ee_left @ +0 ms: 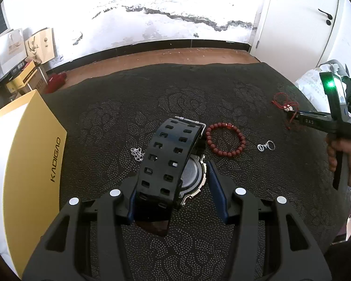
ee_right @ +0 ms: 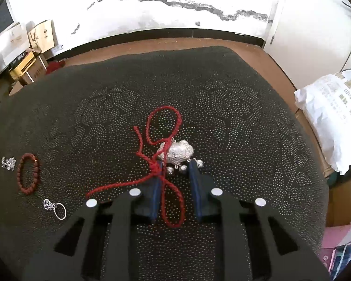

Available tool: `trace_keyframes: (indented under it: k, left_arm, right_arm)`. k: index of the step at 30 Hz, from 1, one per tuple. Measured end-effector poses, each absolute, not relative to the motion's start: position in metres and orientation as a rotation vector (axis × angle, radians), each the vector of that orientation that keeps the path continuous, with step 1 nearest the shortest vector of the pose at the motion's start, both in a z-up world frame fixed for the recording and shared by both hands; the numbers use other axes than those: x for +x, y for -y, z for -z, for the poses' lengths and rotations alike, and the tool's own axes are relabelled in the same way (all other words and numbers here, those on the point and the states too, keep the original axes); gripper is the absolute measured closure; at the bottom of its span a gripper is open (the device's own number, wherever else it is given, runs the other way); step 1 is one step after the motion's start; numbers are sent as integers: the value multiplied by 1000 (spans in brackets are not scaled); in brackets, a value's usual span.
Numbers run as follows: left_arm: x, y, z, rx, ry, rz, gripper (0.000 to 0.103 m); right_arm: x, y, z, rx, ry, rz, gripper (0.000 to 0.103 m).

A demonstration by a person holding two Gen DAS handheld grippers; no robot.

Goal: Organize jewelry
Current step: 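Lift the black watch with the left tool while the right tool grasps the red-cord pendant, then carry the watch and pendant into the white box and open both tools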

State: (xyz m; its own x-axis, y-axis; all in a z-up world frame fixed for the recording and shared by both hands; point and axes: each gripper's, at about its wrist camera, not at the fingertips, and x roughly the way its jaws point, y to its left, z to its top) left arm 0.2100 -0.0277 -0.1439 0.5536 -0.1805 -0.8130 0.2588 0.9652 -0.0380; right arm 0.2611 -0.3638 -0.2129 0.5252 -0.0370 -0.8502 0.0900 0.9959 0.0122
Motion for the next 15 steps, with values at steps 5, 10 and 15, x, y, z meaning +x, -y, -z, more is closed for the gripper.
trace_keyframes:
  k: [5, 10, 15]
  left_arm:
    - [211, 28, 141, 94, -945, 256, 53]
    - [208, 28, 135, 99, -926, 248, 53]
    - [203, 27, 123, 93, -912, 254, 53]
  right_arm:
    - [253, 356, 201, 44, -989, 79, 80]
    - [243, 347, 175, 40, -944, 68, 80]
    - [221, 324, 138, 33, -903, 32, 80]
